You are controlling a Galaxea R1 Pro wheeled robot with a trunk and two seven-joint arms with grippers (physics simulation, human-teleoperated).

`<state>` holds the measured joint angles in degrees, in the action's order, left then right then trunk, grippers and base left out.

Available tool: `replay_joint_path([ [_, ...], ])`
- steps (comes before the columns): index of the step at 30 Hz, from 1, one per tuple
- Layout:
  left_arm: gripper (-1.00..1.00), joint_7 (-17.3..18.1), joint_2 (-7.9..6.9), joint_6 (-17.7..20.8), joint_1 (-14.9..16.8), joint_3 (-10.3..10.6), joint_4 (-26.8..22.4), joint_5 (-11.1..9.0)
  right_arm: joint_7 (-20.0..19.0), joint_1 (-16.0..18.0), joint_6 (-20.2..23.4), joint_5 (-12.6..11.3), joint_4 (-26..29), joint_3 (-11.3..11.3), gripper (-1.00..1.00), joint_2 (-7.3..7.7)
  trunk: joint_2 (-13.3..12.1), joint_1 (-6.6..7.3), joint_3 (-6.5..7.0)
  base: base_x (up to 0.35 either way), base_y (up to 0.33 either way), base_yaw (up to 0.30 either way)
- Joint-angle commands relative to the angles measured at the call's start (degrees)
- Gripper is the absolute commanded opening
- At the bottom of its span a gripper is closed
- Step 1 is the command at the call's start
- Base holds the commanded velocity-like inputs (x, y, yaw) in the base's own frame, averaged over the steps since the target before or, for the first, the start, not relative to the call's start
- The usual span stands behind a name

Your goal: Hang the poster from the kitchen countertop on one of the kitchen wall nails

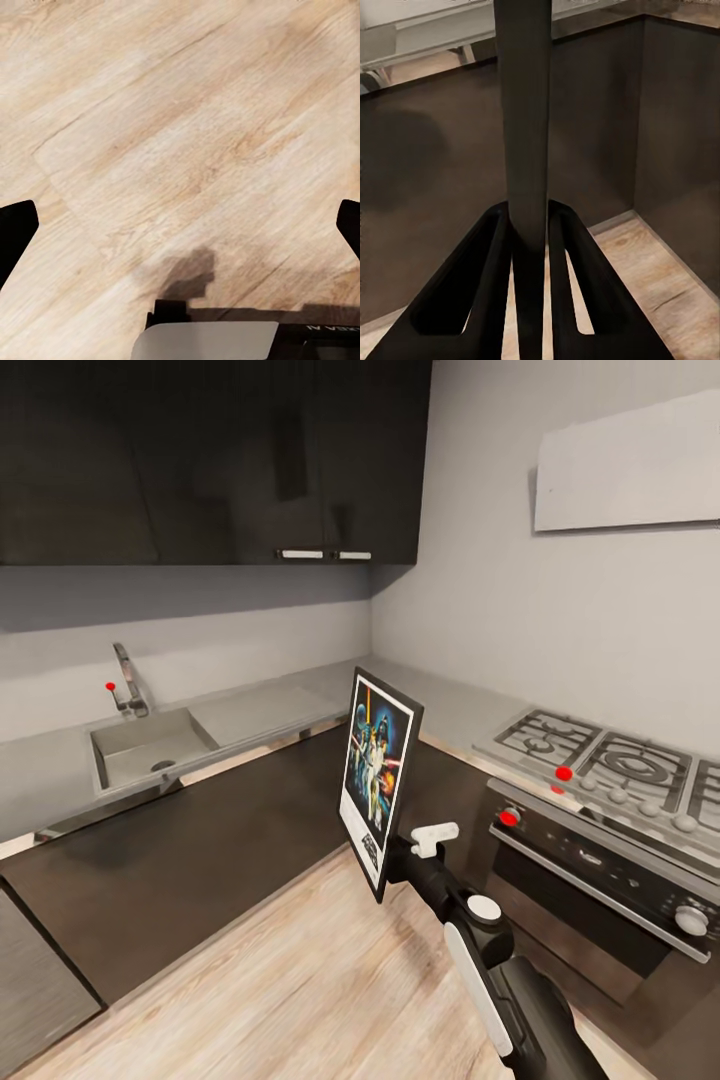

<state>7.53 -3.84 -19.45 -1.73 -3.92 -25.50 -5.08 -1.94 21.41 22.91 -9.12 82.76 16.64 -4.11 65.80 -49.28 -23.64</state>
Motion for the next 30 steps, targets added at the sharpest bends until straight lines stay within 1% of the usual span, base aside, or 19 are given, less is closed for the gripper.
replay_joint_path([
  [1,1.00,0.6,0.01,0.0,0.0,-0.2,0.1,-0.5,-0.3,0.0,0.3,-0.5,0.0,0.0,-1.00,-0.02,0.0,-0.01,0.04,0.000,0.000,0.000],
  [7,1.00,0.6,-0.03,-0.1,0.0,-0.2,1.6,-0.5,-0.2,0.0,0.2,-0.5,0.0,0.0,-1.00,-0.02,0.0,-0.01,0.61,0.000,0.000,0.000],
  [17,1.00,0.6,0.05,-0.1,0.0,-0.2,1.9,-0.5,-0.3,-0.1,0.2,-0.5,0.0,0.1,-1.00,-0.02,0.0,-0.01,1.55,0.000,0.000,0.000],
  [24,1.00,0.6,0.06,0.0,0.0,-0.1,1.9,-0.5,-0.3,-0.1,0.3,-0.5,0.0,0.1,-1.00,-0.02,-2.8,1.53,3.41,0.000,0.000,0.000],
  [30,1.00,0.6,0.06,0.0,0.0,0.0,1.9,-0.4,-0.2,-0.1,0.2,-0.5,0.0,0.1,-1.00,-0.04,-5.2,2.85,4.54,0.000,0.000,0.000],
])
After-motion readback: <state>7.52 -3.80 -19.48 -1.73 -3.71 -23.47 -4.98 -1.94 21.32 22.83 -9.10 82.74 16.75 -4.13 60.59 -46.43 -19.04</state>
